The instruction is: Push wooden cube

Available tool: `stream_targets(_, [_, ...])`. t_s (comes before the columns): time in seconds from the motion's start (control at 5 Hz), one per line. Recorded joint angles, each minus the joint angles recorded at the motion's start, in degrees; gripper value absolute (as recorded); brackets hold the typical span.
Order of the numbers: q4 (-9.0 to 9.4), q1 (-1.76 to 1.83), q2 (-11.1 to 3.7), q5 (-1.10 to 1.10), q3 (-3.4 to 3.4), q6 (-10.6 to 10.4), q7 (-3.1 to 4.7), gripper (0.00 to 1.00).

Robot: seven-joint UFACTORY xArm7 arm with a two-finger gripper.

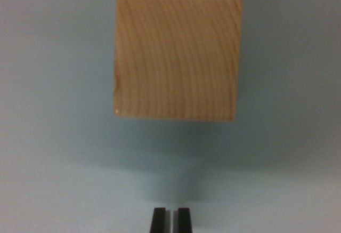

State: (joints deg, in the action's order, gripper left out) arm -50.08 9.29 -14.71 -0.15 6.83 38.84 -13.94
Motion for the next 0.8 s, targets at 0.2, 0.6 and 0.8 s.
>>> stream_targets(0.2, [0.0,0.0,0.0,0.0,0.0,0.0,0.0,1.0])
stream_targets(0.6, [-1.28,-0.04,-0.8,-0.07,-0.08,0.48,0.1,1.0])
stream_targets(0.8, [-2.99,-0.09,-1.88,-0.15,-0.19,1.12,0.24,1.0])
